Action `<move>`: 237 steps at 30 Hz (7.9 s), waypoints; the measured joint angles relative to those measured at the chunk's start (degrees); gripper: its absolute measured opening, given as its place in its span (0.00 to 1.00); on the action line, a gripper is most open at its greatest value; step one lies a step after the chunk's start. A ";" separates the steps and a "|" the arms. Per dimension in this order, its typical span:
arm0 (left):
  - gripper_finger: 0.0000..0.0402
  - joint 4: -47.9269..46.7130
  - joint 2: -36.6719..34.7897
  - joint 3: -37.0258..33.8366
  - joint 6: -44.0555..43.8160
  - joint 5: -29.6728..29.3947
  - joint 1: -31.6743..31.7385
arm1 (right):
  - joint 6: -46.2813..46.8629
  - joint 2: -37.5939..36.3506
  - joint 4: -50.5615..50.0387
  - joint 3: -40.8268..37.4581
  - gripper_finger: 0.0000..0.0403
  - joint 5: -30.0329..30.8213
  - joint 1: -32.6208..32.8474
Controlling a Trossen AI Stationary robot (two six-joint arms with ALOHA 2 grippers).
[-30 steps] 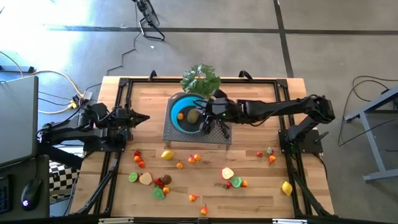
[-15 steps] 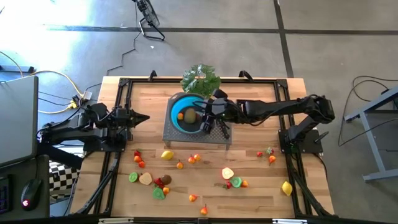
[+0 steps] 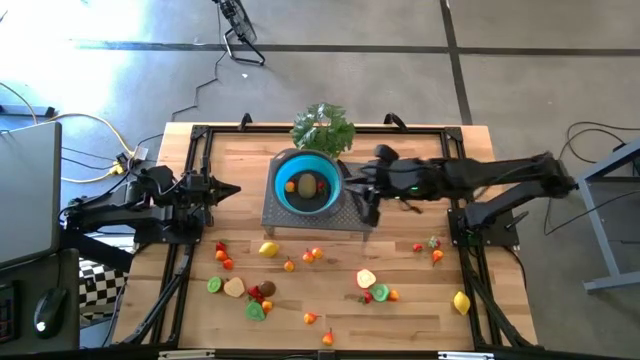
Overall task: Pick & Place Fruit
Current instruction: Put the strawberry into the blue strainer bowl on to the shelf
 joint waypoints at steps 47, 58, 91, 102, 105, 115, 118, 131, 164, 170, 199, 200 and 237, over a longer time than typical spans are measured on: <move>0.00 0.20 0.00 0.00 -1.29 0.04 0.00 | 86.17 9.71 -59.27 -0.05 0.01 -19.06 16.11; 0.00 -0.53 0.01 -0.01 -1.29 0.04 0.00 | 97.63 19.20 -61.26 -0.05 0.01 -18.97 20.14; 0.00 -1.48 0.00 -0.02 -1.31 0.02 0.01 | 117.63 21.26 -52.28 -9.55 0.44 -17.36 32.20; 0.00 -1.48 0.00 -0.02 -1.31 0.00 -0.02 | 120.67 21.24 -42.30 -19.16 0.50 -15.90 32.20; 0.00 -1.48 0.00 -0.02 -1.31 -0.09 0.00 | 120.60 21.24 -40.17 -20.55 0.46 -14.38 32.20; 0.00 -1.48 0.00 -0.02 -1.31 -0.18 -0.01 | 120.60 21.24 -38.97 -21.40 0.41 -11.28 32.18; 0.00 -1.48 0.01 -0.02 -1.31 -0.18 0.00 | 120.56 21.24 -38.98 -21.40 0.41 -9.65 31.81; 0.00 -1.50 0.01 -0.02 -1.30 -0.18 -0.01 | 119.47 21.40 -38.99 -21.40 0.41 -8.31 31.37; 0.00 -1.50 0.00 -0.02 -1.31 -0.18 -0.02 | 118.98 26.72 -38.81 -21.40 0.09 -8.59 31.53; 0.00 -1.50 0.00 -0.02 -1.31 -0.18 -0.02 | 118.96 26.72 -38.80 -21.40 0.02 -8.99 31.53; 0.00 -1.47 0.01 -0.02 -1.31 -0.17 -0.02 | 115.30 15.73 -38.76 -19.78 0.01 5.91 31.55; 0.00 -1.48 0.00 -0.02 -1.30 -0.17 -0.01 | 114.70 15.33 -38.76 -19.60 0.01 7.95 31.54; 0.00 0.29 0.01 -0.02 -1.29 -2.66 -0.02 | 69.48 -3.73 -29.21 -16.33 0.01 49.24 16.20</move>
